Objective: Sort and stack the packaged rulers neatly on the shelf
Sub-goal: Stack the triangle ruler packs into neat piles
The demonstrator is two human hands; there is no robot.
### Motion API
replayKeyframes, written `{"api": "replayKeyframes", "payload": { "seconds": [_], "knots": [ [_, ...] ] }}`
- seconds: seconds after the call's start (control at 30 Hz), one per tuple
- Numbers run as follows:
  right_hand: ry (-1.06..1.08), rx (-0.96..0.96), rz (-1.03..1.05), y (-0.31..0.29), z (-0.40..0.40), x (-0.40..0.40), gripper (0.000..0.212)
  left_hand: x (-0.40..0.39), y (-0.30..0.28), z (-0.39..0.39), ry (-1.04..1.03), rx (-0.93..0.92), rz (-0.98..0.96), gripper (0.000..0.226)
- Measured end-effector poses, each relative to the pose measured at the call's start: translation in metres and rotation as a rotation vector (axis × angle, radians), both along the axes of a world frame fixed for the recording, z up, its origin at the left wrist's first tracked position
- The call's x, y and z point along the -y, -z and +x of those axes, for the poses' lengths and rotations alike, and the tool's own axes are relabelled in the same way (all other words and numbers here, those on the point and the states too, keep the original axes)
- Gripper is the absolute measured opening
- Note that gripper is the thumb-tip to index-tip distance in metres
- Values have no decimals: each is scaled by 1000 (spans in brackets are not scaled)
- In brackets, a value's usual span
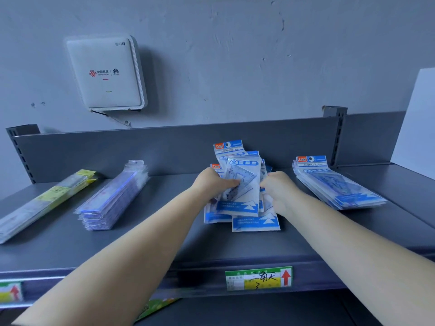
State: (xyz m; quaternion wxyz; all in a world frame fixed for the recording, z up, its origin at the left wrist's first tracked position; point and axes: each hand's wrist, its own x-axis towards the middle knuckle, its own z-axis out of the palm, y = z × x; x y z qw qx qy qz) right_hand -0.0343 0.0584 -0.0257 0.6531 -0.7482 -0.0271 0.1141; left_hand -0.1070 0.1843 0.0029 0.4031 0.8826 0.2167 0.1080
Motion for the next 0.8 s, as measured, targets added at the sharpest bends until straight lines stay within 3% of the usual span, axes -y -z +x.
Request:
{"api": "replayKeyframes", "payload": {
  "seconds": [0.07, 0.23, 0.33, 0.43, 0.5, 0.6, 0.7, 0.8],
  "knots": [
    [17, -24, 36, -2, -5, -1, 21, 1, -1, 0, 1, -56, -15, 44],
    [11, -139, 195, -4, -11, 3, 22, 6, 0, 2, 2, -3, -319, 34],
    [-12, -129, 243, -3, -11, 5, 17, 7, -1, 2, 27, -18, -384, 30],
    [-52, -83, 243, 1, -6, 3, 42, 10, -2, 1, 21, -24, -435, 38],
    [-86, -7, 193, 3, -3, 3, 47, 12, -1, 0, 45, -6, -480, 32],
    [-86, 69, 158, -8, -19, 10, 63, 15, -3, -4, 121, 69, -532, 17],
    [-122, 101, 74, -16, -20, 20, 81, 9, -7, -12, 229, 198, -520, 26],
    [-182, 257, 9, -26, -30, 21, 72, 7, -12, -26, 312, 309, -450, 15]
  ]
}}
